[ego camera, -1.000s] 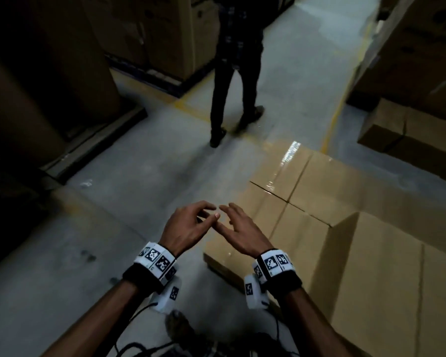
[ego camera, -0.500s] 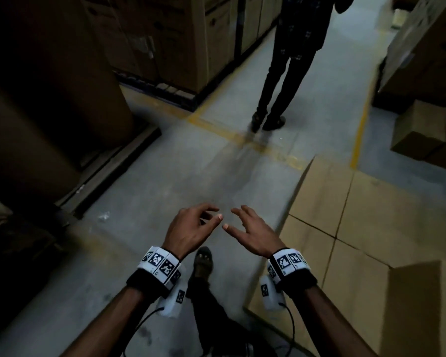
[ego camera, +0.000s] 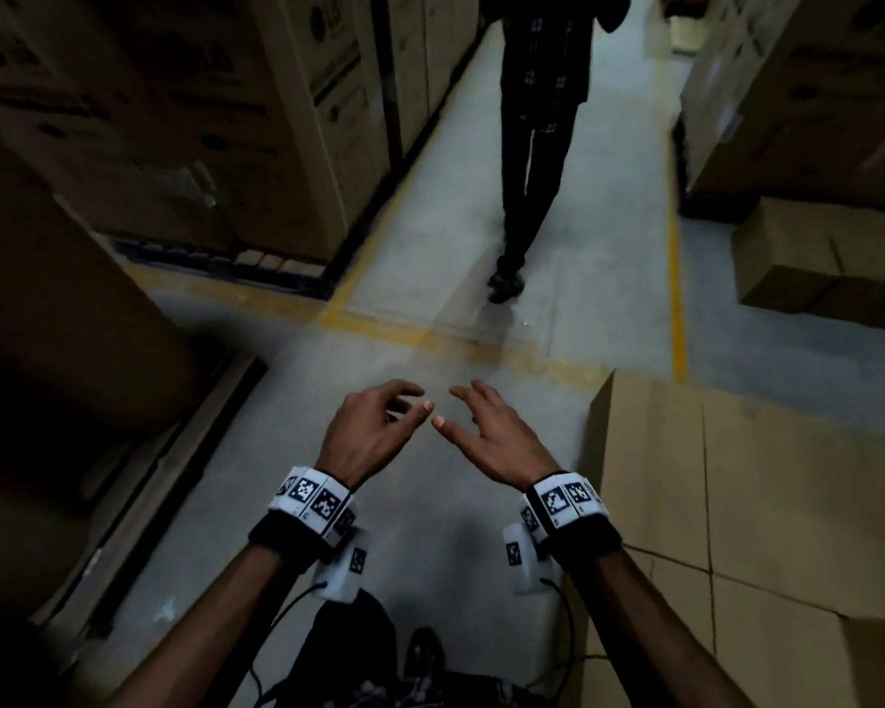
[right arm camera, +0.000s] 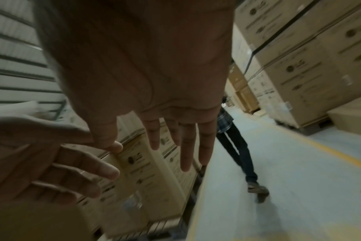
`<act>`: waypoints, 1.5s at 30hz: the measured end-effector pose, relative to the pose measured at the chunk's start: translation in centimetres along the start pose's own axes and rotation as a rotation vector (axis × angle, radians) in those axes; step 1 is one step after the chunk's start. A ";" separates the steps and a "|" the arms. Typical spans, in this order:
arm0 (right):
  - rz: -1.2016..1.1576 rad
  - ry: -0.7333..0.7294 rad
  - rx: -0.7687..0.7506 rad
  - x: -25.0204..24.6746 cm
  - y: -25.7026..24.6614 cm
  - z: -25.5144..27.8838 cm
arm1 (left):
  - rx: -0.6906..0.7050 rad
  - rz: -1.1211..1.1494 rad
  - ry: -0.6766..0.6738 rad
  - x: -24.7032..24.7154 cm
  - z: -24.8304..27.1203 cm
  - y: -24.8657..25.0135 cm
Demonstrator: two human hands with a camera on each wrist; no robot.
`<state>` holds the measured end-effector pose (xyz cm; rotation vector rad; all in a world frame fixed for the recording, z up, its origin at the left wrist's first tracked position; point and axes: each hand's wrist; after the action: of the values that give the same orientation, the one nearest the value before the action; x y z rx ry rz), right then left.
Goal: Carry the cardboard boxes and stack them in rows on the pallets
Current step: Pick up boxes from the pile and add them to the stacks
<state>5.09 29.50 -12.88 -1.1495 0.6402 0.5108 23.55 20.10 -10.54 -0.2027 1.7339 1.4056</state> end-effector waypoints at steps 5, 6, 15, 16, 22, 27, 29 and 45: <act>-0.009 0.124 0.068 -6.2 1.6 -8.7 | 0.091 0.019 -0.086 1.2 -13.2 1.3; -0.010 0.148 0.080 -7.3 2.1 -10.5 | 0.102 0.029 -0.098 1.7 -15.9 1.4; 0.043 0.280 0.249 -21.9 7.3 -28.1 | 0.228 0.075 -0.257 6.9 -42.4 6.3; 0.058 0.299 0.263 -23.8 7.9 -29.4 | 0.240 0.077 -0.286 7.8 -44.9 7.3; -0.016 0.478 0.479 -32.8 14.8 -35.1 | 0.380 0.050 -0.518 15.1 -57.6 14.3; -0.093 0.554 0.593 -38.5 22.6 -40.8 | 0.491 0.044 -0.654 22.3 -68.5 20.0; -0.122 0.581 0.620 -41.3 25.9 -43.3 | 0.524 0.044 -0.680 25.4 -73.0 22.5; -0.273 0.757 0.775 -72.2 52.1 -53.6 | 0.674 -0.074 -0.832 52.6 -101.0 51.1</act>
<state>-92.17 -7.03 -11.80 -0.6312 1.1752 -0.4295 -91.24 -28.78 -12.33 0.6004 1.3491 0.6213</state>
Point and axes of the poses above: each hand's wrist, its own z-axis away from the middle knuckle, its own x-axis out of the palm, y = z × x, and after that the axes turned 1 degree about x, right-handed
